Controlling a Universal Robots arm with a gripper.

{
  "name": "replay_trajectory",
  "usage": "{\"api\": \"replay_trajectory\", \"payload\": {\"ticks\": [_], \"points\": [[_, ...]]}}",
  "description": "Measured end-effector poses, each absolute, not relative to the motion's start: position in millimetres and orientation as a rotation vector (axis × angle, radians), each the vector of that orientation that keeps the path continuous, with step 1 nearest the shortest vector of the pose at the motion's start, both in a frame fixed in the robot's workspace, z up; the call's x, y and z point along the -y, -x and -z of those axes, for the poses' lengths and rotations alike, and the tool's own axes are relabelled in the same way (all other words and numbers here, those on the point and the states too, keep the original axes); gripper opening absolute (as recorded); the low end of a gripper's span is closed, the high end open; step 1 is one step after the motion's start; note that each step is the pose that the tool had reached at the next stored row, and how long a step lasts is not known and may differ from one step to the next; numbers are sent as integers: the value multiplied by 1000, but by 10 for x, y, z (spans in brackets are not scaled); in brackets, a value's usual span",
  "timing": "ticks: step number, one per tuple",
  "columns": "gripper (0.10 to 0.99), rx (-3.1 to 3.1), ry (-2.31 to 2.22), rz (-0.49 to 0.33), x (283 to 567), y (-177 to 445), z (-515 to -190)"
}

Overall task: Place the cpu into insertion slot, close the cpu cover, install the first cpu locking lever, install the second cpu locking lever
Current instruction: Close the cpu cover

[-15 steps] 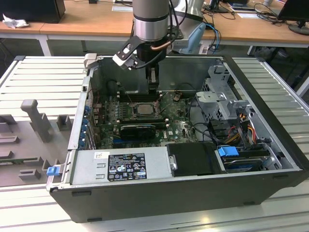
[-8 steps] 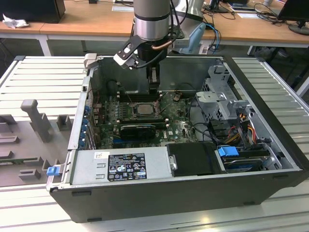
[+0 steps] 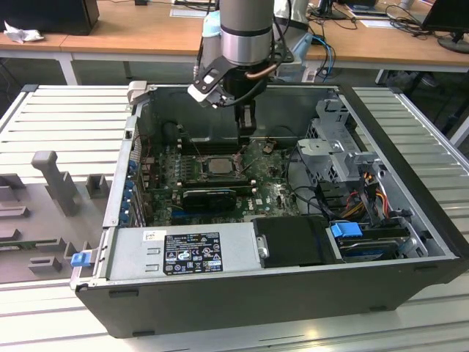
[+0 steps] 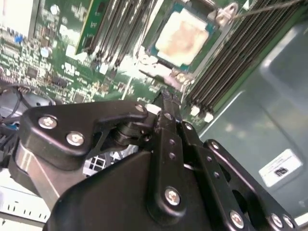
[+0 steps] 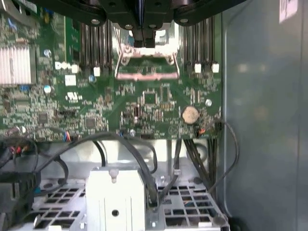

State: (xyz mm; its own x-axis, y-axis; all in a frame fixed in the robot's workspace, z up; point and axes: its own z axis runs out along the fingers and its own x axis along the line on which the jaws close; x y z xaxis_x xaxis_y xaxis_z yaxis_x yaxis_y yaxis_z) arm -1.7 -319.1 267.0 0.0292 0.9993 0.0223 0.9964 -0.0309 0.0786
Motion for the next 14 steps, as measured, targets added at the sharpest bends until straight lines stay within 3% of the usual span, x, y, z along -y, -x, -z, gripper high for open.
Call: {"api": "replay_trajectory", "payload": {"ticks": [14], "points": [[106, -2191, -2200, -102, 3187, -319, -2650]]}}
